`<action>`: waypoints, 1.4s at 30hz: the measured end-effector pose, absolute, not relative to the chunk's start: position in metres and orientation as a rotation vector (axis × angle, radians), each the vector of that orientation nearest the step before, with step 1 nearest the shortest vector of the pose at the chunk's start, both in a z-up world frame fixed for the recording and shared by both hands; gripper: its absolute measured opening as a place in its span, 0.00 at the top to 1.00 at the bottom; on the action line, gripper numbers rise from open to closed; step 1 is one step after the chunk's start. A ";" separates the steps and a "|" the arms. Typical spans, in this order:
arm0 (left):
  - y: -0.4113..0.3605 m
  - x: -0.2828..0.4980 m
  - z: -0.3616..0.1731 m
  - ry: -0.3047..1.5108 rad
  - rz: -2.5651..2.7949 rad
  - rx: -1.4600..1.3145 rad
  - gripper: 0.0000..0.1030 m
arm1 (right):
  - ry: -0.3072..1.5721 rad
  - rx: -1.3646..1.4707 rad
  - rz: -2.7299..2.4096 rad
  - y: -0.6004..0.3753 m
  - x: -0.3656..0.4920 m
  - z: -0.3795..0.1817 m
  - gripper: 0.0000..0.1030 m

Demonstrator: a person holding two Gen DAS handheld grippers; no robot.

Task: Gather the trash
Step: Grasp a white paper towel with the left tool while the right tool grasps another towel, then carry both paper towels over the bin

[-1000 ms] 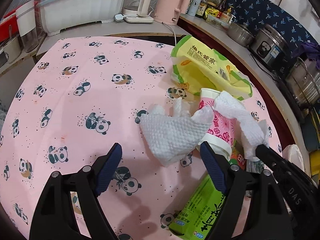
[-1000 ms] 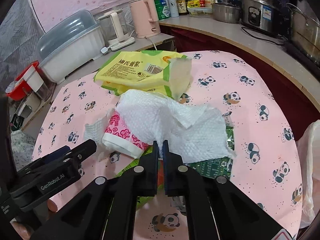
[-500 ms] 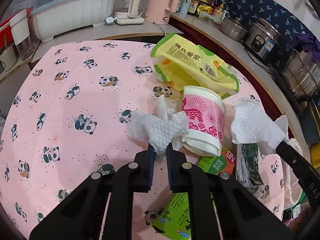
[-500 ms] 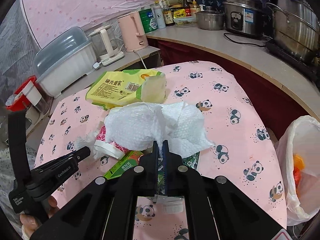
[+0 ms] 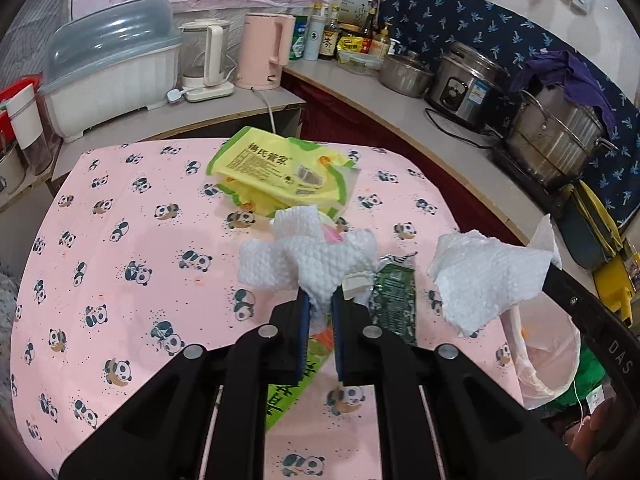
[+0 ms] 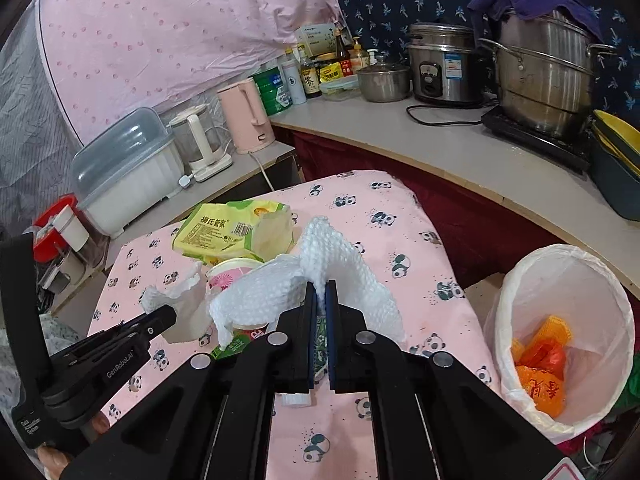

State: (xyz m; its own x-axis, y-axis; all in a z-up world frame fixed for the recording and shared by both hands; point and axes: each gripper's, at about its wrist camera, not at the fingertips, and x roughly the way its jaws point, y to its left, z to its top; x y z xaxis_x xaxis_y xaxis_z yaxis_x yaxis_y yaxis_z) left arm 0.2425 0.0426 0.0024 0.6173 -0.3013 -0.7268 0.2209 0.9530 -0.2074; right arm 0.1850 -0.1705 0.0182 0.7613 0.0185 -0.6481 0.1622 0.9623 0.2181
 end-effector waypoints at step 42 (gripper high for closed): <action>-0.249 0.135 -0.001 0.929 -0.738 0.119 0.89 | 0.616 0.485 -0.452 -0.408 0.015 0.005 0.96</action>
